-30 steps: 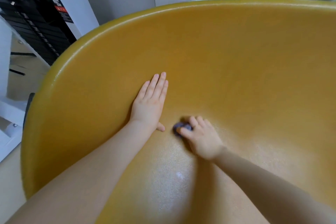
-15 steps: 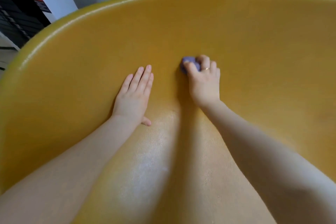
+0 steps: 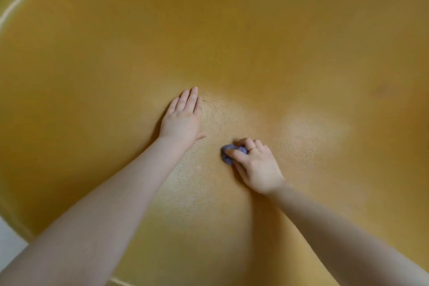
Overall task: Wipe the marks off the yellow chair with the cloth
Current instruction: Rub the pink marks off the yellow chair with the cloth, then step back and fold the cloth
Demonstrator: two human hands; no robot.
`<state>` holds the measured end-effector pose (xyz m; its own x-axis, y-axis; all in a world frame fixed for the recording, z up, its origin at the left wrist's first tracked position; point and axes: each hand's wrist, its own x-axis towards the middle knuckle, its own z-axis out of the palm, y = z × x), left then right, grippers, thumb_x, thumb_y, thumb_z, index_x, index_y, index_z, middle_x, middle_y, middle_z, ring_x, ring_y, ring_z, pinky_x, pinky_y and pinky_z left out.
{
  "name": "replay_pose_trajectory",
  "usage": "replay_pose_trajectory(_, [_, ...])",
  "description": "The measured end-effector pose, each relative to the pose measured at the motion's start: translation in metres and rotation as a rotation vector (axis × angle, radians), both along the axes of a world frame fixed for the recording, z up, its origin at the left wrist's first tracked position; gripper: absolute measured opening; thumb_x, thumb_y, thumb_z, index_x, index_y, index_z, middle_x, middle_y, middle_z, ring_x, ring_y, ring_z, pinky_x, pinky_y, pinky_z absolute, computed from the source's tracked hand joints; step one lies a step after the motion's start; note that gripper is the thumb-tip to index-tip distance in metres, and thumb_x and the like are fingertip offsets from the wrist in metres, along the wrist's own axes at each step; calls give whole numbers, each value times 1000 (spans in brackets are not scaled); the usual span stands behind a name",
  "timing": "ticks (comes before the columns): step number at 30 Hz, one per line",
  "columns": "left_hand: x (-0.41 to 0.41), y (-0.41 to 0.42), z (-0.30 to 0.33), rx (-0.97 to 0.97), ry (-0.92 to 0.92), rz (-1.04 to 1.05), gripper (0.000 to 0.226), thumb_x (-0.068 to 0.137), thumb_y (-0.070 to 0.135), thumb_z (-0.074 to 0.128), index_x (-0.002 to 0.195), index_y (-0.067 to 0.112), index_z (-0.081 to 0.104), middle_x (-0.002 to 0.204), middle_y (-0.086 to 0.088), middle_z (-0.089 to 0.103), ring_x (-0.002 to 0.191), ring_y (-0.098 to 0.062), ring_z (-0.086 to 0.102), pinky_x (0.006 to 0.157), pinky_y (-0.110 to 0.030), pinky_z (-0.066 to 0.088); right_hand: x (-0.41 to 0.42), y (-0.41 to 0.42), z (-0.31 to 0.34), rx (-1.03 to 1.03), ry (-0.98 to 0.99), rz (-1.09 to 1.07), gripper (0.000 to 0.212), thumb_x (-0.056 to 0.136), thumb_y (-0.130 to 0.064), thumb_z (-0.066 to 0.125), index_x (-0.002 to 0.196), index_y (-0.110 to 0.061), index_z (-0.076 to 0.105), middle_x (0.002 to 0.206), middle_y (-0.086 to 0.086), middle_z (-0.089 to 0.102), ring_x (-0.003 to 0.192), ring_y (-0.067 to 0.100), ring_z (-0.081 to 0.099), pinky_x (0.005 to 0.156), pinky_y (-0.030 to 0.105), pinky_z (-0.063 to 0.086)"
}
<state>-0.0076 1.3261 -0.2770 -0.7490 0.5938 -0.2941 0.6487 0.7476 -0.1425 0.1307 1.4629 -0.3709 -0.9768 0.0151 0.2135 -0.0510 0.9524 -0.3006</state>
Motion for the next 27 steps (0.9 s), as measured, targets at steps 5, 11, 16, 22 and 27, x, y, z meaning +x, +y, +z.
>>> replay_pose_trajectory(5, [29, 1, -21, -70, -145, -152, 121, 66, 74, 55, 148, 10, -6, 155, -8, -19, 144, -23, -13, 116, -35, -6, 10, 77, 6, 119, 50, -394, 30, 81, -20, 44, 100, -18, 68, 98, 19, 60, 71, 36, 53, 60, 35, 41])
replay_pose_trajectory(11, [40, 2, -33, -135, -162, -99, 134, 59, 70, 66, 146, 8, -15, 153, -11, -26, 143, -23, -18, 116, -34, -8, 46, 101, 6, 47, -30, -671, 26, 86, -12, 50, 107, -15, 65, 107, 22, 55, 81, 39, 49, 70, 40, 39])
replay_pose_trajectory(16, [51, 6, -27, -144, -220, -13, 117, 72, 64, 60, 147, 13, -14, 154, -9, -24, 144, -24, -17, 116, -35, -7, 89, 58, 9, -77, -225, -753, 27, 87, -8, 49, 109, -14, 63, 107, 22, 54, 79, 38, 48, 69, 41, 41])
replay_pose_trajectory(22, [86, -39, -1, 0, -468, 75, 67, 96, 33, 43, 150, 19, 5, 157, -3, -13, 145, -19, -10, 117, -32, -2, 107, -61, 30, -234, -560, -398, 30, 86, -22, 45, 108, -19, 64, 100, 15, 57, 76, 36, 53, 64, 40, 49])
replay_pose_trajectory(27, [108, -73, 61, 381, -787, 271, 46, 99, 13, 37, 145, 16, 30, 153, 0, 26, 140, -12, 25, 109, -15, 16, 89, -98, 113, -1144, -771, -433, 25, 89, -4, 54, 108, -13, 41, 76, 3, 52, 55, 19, 51, 52, 23, 44])
